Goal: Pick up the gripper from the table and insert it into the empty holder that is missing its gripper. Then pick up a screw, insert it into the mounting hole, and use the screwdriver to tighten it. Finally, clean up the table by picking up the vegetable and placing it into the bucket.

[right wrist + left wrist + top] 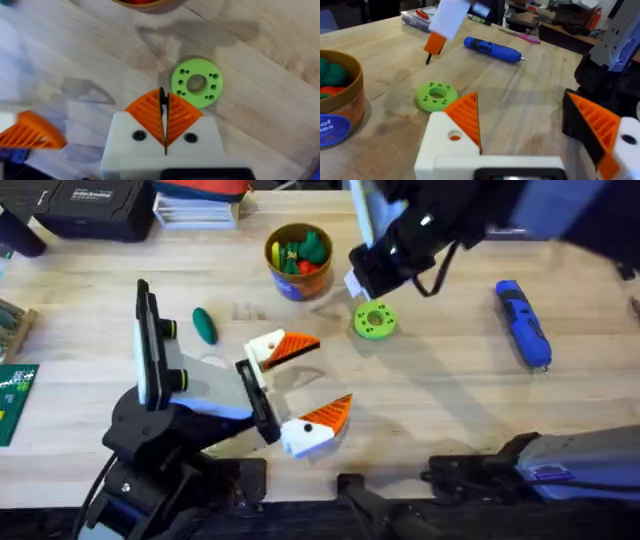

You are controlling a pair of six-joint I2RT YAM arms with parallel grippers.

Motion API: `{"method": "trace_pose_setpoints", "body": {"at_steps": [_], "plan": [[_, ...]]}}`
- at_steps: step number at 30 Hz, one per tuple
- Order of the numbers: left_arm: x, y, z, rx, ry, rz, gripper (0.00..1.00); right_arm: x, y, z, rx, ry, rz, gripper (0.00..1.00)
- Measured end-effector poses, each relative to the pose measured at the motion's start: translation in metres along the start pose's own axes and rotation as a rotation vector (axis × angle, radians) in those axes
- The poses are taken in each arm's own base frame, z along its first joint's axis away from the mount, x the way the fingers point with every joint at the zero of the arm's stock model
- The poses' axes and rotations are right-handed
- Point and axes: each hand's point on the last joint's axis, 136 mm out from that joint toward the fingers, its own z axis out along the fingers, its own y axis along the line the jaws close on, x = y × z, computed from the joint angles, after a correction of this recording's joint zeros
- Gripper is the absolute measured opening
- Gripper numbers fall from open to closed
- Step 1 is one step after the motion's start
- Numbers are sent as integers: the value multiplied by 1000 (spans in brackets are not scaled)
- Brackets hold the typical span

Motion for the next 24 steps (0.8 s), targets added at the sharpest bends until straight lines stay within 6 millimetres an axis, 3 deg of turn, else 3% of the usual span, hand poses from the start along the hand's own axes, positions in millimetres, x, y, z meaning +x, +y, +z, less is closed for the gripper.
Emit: {"method": "trace_pose_setpoints", "body": {"at_steps": [5,10,16,24], "plan": [[0,0,0,0,0,0,986,-6,18,-32,-105,-50,-27,6],[0,0,0,1,0,7,985,-7,52,-55,-219,-64,-81,6],[2,-10,0,56,9,65,986,6,100,-64,-306,-51,-200,6],[4,-14,-1,86,18,85,986,25,145,-71,-373,-38,-319,6]]}}
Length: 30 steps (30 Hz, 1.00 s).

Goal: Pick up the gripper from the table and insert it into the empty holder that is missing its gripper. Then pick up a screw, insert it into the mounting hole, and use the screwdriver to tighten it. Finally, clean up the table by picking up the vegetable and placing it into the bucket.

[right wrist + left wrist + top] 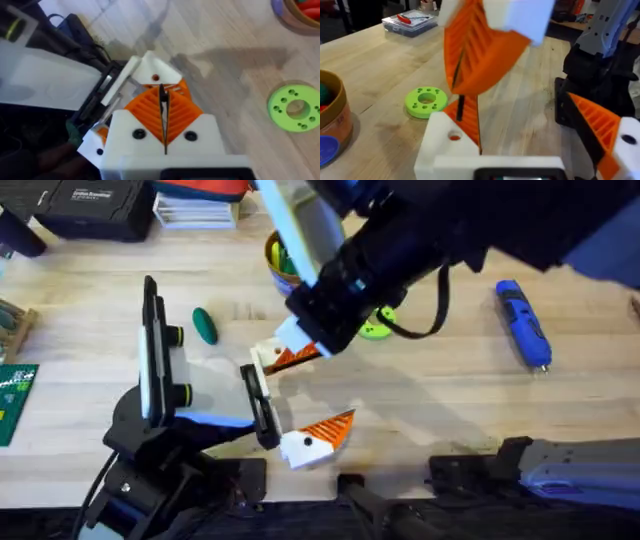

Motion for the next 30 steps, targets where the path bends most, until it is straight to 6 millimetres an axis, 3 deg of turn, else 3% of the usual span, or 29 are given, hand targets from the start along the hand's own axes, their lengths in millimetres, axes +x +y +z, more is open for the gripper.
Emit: {"method": "trace_pose_setpoints", "body": {"at_steps": [6,22,30], "plan": [[1,-2,0,10,2,2,986,2,11,2,-14,8,-20,6],[1,-2,0,14,3,2,986,-3,11,3,-15,-11,-24,6],[1,-2,0,14,3,1,986,-1,8,16,-11,27,-14,6]]}}
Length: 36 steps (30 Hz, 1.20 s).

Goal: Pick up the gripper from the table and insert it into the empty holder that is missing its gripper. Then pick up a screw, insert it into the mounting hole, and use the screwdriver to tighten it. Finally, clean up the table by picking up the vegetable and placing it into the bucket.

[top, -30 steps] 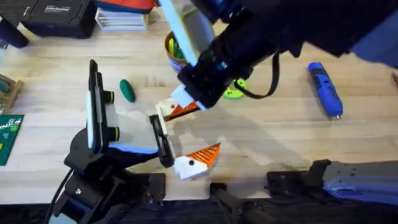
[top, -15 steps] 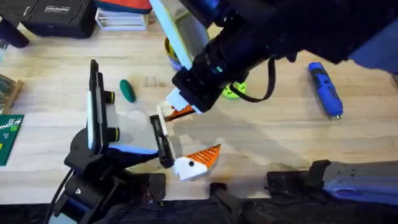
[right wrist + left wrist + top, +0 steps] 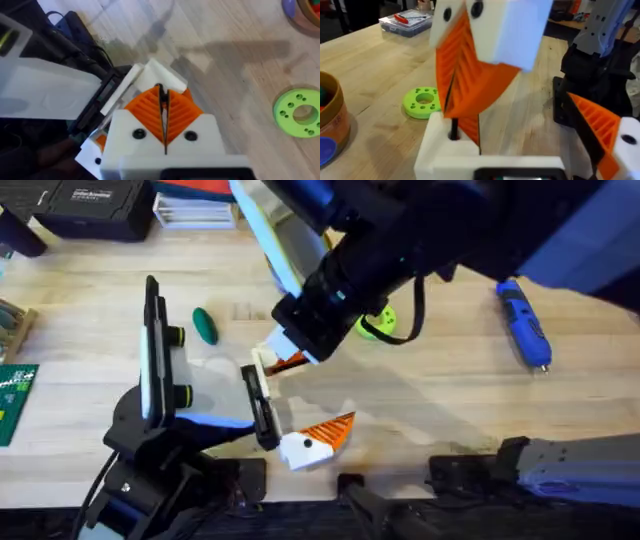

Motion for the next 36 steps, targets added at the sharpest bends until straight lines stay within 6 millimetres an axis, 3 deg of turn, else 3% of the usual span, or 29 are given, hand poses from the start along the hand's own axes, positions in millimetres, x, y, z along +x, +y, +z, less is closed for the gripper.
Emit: {"method": "trace_pose_setpoints", "body": {"at_steps": [36], "plan": [[0,-1,0,3,1,-6,986,-5,3,11,-5,8,-9,6]]}}
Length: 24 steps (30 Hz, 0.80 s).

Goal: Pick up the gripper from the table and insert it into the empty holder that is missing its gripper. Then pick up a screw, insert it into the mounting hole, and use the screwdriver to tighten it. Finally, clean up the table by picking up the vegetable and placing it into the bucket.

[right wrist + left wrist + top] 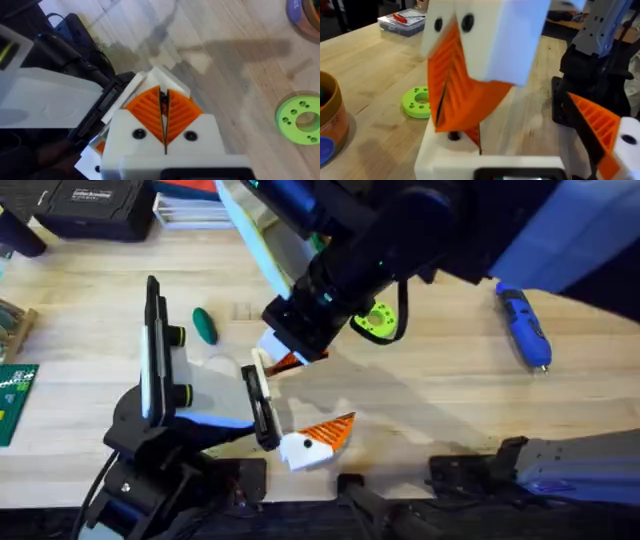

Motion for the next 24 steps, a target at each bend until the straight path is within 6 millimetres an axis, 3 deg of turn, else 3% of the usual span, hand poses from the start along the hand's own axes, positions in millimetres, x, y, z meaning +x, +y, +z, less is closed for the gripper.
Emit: {"method": "trace_pose_setpoints", "body": {"at_steps": [11,14,16,21,22,24], "plan": [[0,0,0,0,0,0,985,2,0,0,-2,9,3,11],[0,0,0,0,0,0,986,4,1,0,-5,15,5,93],[0,0,0,-3,0,0,986,4,2,0,-10,17,9,238],[0,1,0,-6,0,-10,986,5,2,0,-7,19,7,916],[0,1,0,-6,0,-10,986,5,-2,-1,4,19,14,973],[0,1,0,-5,0,-9,986,4,-5,-1,8,16,25,991]]}}
